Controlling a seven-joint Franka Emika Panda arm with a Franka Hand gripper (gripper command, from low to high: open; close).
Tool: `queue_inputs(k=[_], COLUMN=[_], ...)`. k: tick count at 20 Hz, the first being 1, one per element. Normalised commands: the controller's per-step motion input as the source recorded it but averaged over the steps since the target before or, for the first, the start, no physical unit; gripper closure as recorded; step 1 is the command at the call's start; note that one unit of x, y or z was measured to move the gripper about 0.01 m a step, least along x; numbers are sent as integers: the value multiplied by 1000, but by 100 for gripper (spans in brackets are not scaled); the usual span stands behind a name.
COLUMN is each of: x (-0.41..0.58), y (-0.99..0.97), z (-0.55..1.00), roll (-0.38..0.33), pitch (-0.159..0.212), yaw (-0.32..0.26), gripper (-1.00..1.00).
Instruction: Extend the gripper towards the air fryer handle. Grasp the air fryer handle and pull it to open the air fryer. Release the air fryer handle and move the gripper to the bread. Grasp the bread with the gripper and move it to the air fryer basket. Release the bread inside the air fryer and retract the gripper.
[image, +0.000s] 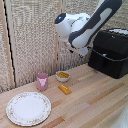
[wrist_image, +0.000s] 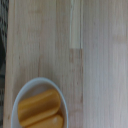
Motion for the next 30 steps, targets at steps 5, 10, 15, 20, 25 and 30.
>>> queue_inputs(k=[5, 10, 15, 20, 25, 30], x=[122, 59, 1, 0, 0, 0], y=[-605, -655, -700, -697, -730, -684], z=[-215, -278, -158, -109, -116, -82], roll=[-99, -55, -31, -64, -52, -32], pitch=[0, 0, 0, 1, 10, 0], yaw=[0, 0, 0, 62, 80, 122], gripper=[-100, -100, -100, -100, -100, -100])
